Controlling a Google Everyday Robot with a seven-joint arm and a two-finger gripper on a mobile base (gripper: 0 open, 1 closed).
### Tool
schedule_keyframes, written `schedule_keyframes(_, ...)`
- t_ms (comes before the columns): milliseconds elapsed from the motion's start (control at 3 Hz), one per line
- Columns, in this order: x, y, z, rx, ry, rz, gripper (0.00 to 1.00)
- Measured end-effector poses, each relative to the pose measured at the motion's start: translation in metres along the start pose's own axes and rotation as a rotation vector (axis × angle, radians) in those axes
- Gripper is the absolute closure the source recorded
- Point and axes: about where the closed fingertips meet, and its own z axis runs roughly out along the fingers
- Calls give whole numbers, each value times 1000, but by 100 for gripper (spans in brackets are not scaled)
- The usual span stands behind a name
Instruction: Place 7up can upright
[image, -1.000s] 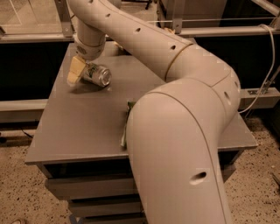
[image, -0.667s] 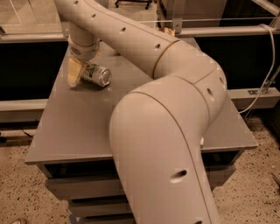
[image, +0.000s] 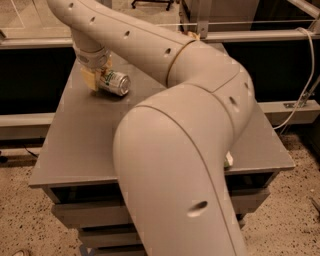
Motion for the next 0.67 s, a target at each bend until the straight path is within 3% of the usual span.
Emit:
schedule_keyframes(333, -2, -6, -17, 2, -91, 4, 94)
schedule_keyframes(667, 3, -6, -40, -38, -248, -18, 100)
